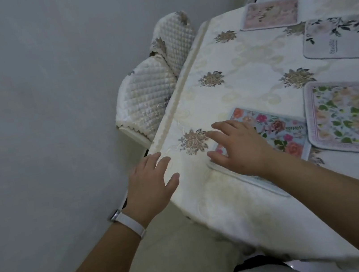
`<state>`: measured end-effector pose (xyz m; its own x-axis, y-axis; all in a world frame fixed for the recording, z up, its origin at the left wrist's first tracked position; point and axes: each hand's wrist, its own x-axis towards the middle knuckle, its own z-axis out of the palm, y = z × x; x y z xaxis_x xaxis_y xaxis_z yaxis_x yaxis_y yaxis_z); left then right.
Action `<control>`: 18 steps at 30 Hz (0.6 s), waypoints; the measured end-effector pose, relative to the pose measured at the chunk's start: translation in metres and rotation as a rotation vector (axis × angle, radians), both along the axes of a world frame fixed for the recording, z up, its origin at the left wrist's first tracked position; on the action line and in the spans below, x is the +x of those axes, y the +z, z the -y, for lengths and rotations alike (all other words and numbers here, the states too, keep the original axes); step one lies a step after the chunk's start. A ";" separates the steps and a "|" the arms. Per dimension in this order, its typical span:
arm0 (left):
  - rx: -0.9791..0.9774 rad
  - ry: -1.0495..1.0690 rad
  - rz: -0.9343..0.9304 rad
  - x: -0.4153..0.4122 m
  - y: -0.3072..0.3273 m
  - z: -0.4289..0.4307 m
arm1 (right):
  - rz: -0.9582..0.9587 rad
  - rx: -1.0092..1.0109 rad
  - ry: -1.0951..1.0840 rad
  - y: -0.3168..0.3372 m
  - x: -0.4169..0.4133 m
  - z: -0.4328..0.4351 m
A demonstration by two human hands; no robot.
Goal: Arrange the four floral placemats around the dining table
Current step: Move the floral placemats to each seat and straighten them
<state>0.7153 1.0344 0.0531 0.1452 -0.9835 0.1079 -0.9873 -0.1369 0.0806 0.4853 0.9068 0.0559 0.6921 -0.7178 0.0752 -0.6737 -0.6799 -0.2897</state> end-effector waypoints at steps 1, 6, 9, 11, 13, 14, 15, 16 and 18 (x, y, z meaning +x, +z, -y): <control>0.005 -0.025 0.009 -0.003 -0.001 0.014 | 0.004 0.009 -0.015 -0.002 -0.004 0.009; 0.046 -0.142 -0.011 -0.029 -0.011 0.075 | -0.020 0.070 -0.094 -0.013 -0.040 0.043; 0.058 -0.214 -0.022 -0.045 -0.021 0.103 | -0.020 0.077 -0.166 -0.023 -0.066 0.052; 0.069 -0.270 -0.038 -0.052 -0.031 0.120 | -0.031 0.100 -0.227 -0.035 -0.084 0.056; 0.103 -0.303 -0.050 -0.058 -0.042 0.134 | -0.044 0.145 -0.292 -0.050 -0.101 0.057; 0.127 -0.311 -0.056 -0.060 -0.047 0.140 | -0.045 0.169 -0.327 -0.057 -0.108 0.056; 0.152 -0.315 -0.061 -0.062 -0.053 0.145 | -0.045 0.184 -0.362 -0.064 -0.115 0.053; 0.170 -0.318 -0.063 -0.065 -0.059 0.149 | -0.050 0.194 -0.394 -0.072 -0.122 0.050; 0.196 -0.326 -0.067 -0.067 -0.073 0.154 | -0.072 0.223 -0.448 -0.087 -0.134 0.044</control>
<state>0.6480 0.8806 -0.0201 -0.1777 -0.9803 -0.0856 -0.9751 0.1637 0.1498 0.3517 0.8631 -0.0315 0.3106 -0.9386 -0.1504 -0.9086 -0.2466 -0.3372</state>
